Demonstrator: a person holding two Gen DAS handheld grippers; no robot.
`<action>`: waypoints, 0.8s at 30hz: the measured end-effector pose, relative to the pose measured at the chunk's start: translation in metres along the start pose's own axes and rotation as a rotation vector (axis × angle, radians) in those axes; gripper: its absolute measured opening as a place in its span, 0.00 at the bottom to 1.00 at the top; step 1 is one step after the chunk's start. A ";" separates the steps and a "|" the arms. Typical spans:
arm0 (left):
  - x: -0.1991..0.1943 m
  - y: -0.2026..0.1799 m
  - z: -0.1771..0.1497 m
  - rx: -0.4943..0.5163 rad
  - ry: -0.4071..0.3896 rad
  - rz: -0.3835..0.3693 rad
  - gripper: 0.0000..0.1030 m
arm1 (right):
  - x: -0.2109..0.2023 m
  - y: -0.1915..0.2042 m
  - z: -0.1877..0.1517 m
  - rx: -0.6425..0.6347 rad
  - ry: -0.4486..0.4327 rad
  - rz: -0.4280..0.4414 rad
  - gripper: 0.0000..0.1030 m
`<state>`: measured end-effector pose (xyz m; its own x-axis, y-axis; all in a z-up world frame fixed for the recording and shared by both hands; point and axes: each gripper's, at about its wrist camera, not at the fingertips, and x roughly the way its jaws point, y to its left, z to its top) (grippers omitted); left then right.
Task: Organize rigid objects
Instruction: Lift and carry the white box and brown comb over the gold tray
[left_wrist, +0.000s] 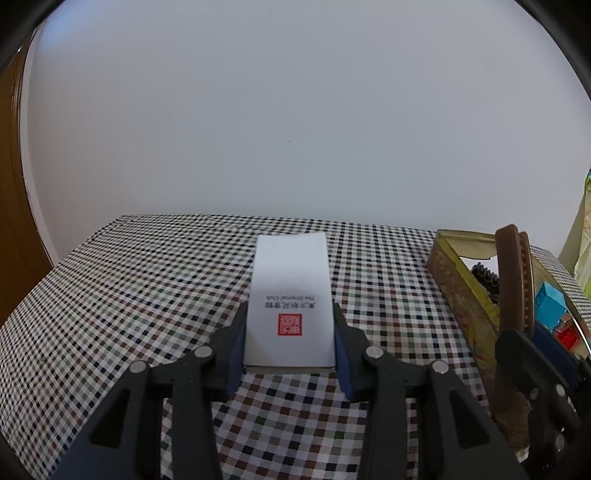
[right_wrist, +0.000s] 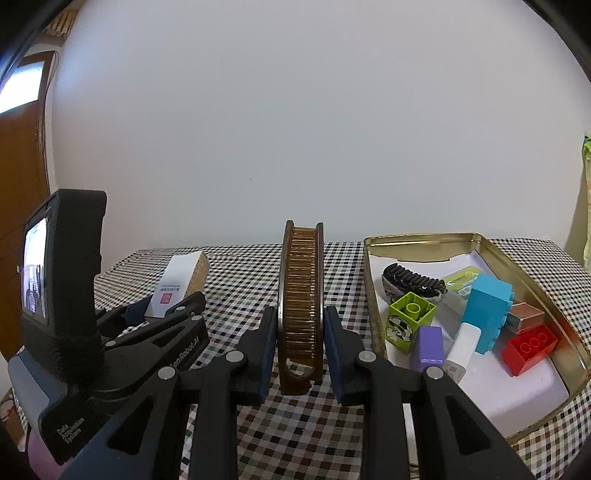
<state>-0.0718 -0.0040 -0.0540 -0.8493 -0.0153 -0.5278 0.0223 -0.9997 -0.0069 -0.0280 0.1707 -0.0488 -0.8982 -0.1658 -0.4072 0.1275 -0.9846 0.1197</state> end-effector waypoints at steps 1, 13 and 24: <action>-0.001 -0.001 0.000 0.003 -0.001 -0.001 0.38 | -0.001 -0.001 0.000 -0.001 -0.004 0.000 0.27; -0.008 -0.017 -0.004 0.015 -0.011 -0.001 0.38 | -0.011 -0.011 -0.002 -0.003 -0.029 -0.001 0.27; -0.018 -0.035 -0.009 0.034 -0.022 -0.018 0.38 | -0.019 -0.029 -0.003 -0.003 -0.052 -0.009 0.27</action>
<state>-0.0523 0.0314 -0.0519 -0.8608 0.0028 -0.5090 -0.0109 -0.9999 0.0129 -0.0133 0.2023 -0.0476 -0.9199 -0.1542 -0.3606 0.1207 -0.9861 0.1140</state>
